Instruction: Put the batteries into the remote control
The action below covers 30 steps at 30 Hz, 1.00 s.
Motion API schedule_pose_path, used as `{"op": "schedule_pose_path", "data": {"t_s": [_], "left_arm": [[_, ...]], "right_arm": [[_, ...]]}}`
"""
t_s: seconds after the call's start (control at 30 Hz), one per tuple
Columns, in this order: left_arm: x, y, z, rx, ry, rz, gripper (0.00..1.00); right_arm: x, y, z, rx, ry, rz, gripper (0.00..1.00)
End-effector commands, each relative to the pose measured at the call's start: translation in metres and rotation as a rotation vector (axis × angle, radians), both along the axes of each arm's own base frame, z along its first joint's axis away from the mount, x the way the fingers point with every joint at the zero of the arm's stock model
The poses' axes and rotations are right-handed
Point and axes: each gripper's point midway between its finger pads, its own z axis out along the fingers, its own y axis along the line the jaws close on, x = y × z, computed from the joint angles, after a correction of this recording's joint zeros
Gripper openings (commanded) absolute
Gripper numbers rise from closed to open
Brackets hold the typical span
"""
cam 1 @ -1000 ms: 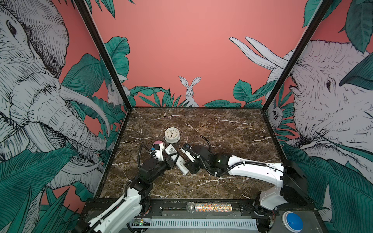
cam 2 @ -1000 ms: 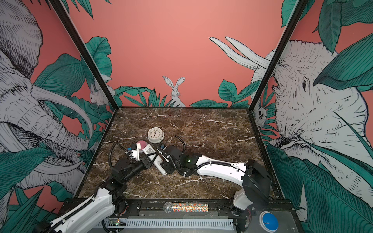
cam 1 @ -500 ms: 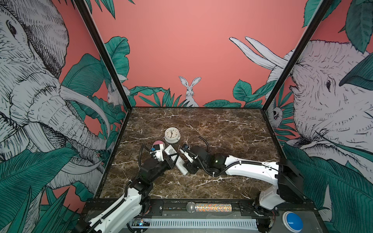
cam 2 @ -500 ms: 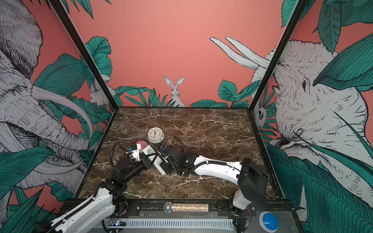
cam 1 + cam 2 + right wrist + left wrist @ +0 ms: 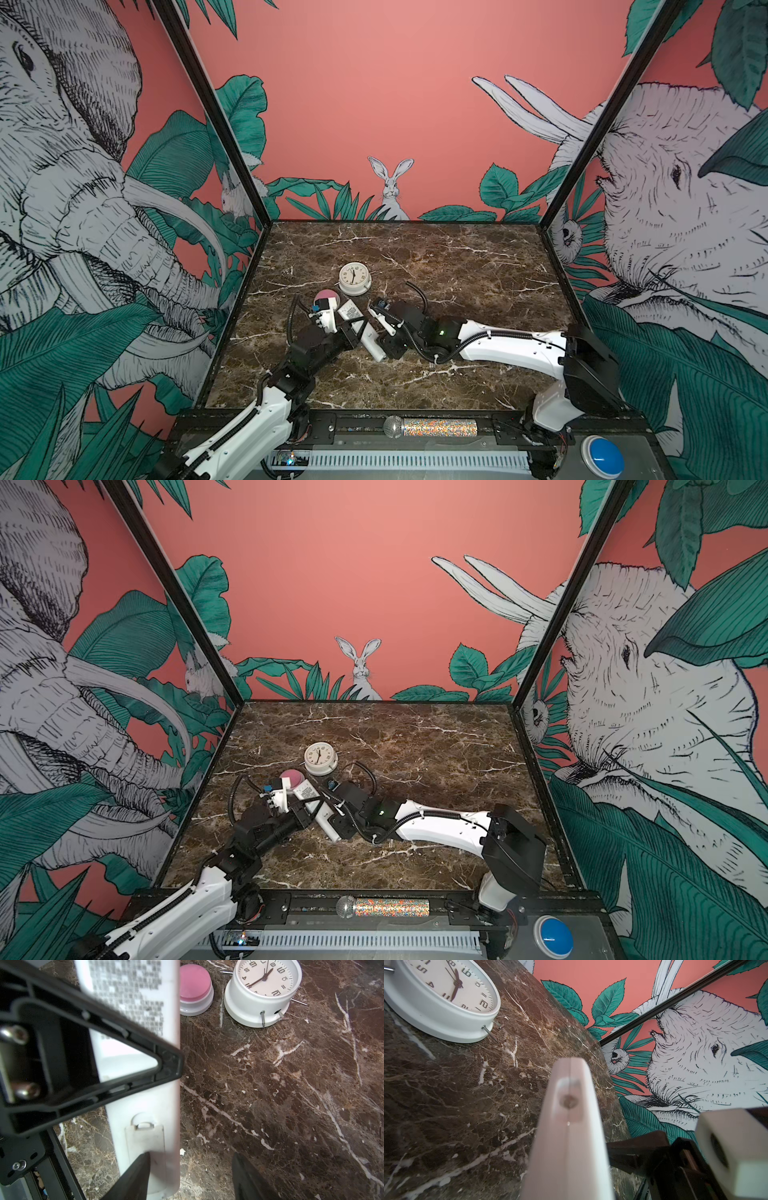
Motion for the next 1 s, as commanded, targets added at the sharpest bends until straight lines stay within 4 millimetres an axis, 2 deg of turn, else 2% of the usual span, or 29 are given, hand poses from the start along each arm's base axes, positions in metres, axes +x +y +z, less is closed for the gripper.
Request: {"op": "schedule_pose_path", "data": {"t_s": [0.0, 0.1, 0.2, 0.4, 0.8, 0.87, 0.9, 0.97], "left_arm": [[0.0, -0.006, 0.036, -0.08, -0.093, -0.026, 0.0], [0.001, -0.005, 0.034, -0.071, -0.087, -0.019, 0.0], [0.002, -0.005, 0.033, -0.066, -0.082, -0.012, 0.0], [0.004, -0.004, 0.034, -0.062, -0.074, -0.005, 0.0], [0.004, -0.003, 0.039, -0.065, -0.073, 0.005, 0.0], [0.004, -0.003, 0.039, -0.065, -0.072, 0.004, 0.0], [0.004, -0.003, 0.04, -0.065, -0.073, 0.005, 0.0], [0.004, -0.002, 0.038, -0.064, -0.07, 0.007, 0.0]], "right_arm": [[0.004, 0.001, 0.002, -0.007, 0.0, -0.013, 0.64], [0.002, 0.001, 0.007, 0.007, 0.001, -0.006, 0.65], [-0.001, 0.0, 0.026, 0.056, -0.01, -0.004, 0.66], [-0.014, 0.005, 0.033, 0.12, 0.021, 0.044, 0.7], [-0.018, 0.019, 0.009, 0.146, 0.078, 0.061, 0.76], [-0.019, 0.023, 0.011, 0.168, 0.086, 0.071, 0.77], [-0.02, 0.027, 0.0, 0.155, 0.102, 0.074, 0.78], [-0.021, 0.03, -0.004, 0.157, 0.115, 0.078, 0.78]]}}
